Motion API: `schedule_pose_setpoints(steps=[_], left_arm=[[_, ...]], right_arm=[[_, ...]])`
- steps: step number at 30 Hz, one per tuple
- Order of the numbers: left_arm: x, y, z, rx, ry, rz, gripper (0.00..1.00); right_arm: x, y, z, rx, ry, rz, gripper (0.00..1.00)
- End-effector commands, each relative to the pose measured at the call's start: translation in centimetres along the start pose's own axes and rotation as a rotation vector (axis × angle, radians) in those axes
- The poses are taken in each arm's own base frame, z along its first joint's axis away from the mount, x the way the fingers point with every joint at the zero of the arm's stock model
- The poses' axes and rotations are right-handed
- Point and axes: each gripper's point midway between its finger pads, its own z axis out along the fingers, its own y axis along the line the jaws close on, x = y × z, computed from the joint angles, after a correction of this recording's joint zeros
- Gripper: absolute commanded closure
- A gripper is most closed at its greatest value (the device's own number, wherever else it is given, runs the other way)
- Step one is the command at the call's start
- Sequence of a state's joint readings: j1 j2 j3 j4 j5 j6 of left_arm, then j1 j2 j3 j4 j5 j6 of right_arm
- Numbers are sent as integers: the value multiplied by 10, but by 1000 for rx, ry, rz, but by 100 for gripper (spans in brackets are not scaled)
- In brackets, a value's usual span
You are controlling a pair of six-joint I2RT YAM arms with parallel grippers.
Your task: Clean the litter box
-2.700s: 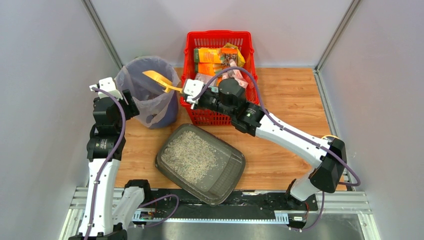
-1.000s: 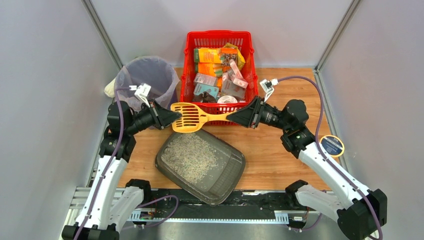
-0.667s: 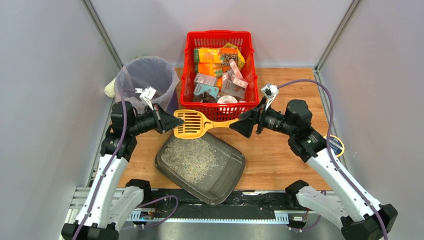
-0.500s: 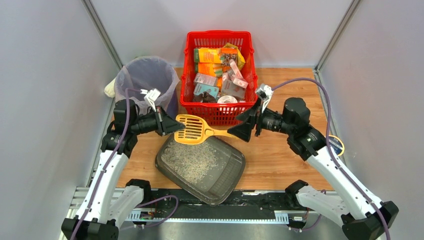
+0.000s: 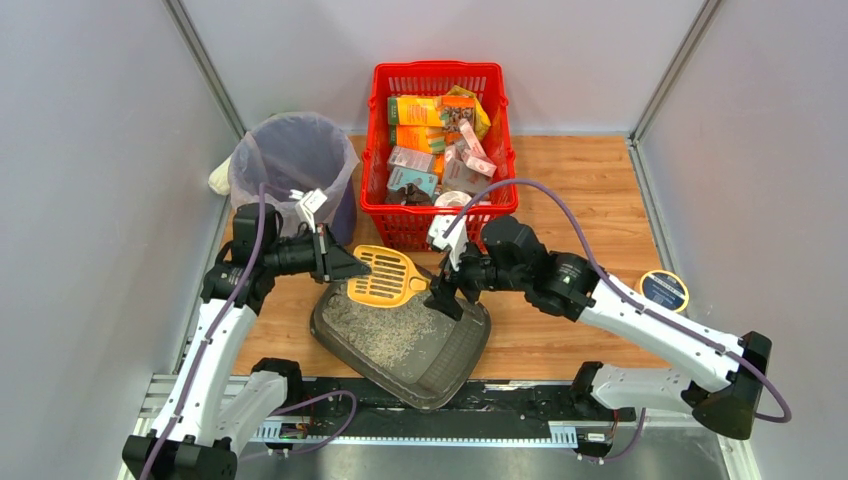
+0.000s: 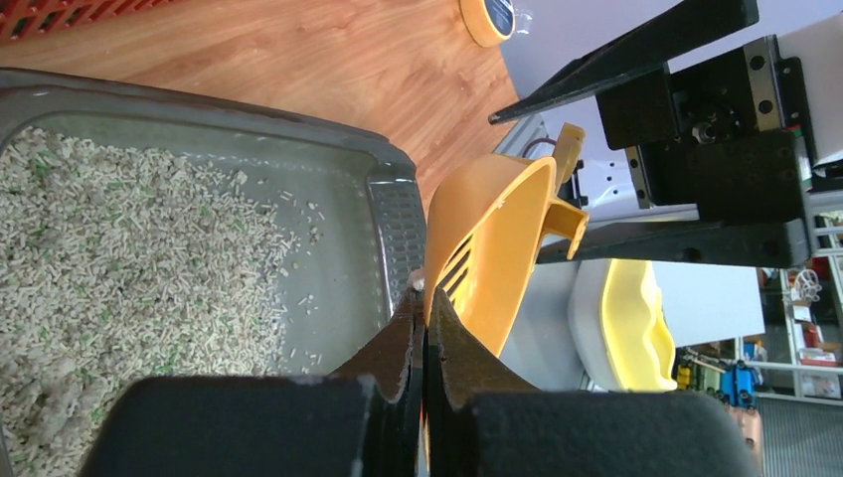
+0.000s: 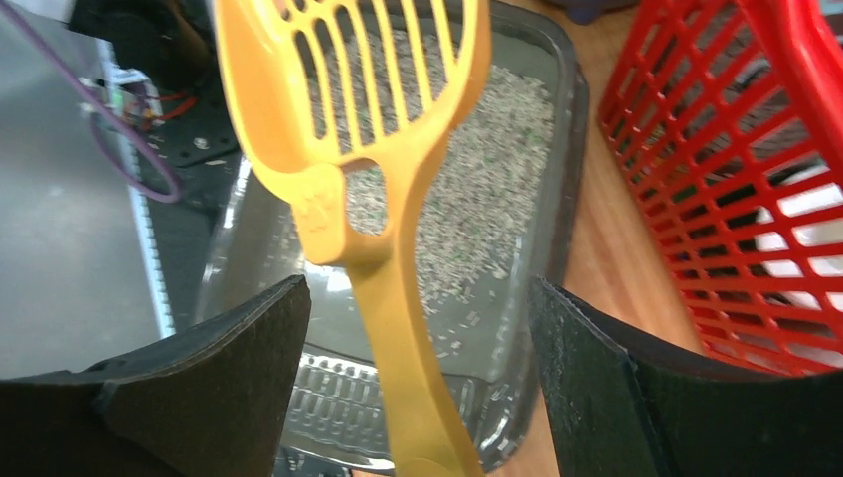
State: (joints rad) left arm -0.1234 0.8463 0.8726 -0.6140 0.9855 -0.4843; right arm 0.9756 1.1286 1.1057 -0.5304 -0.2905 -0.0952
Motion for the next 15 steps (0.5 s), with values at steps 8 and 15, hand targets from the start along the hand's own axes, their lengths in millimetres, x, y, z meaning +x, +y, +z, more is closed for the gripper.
schedule_pose_setpoints(steps=[8,15], left_arm=[[-2,-9,-4,33,-34,-52,100],[9,20,-11,-135,-18,-31,43]], right_arm=[[13,-20,2,250,39,-199,51],[13,-18,1,235,57,-222,97]])
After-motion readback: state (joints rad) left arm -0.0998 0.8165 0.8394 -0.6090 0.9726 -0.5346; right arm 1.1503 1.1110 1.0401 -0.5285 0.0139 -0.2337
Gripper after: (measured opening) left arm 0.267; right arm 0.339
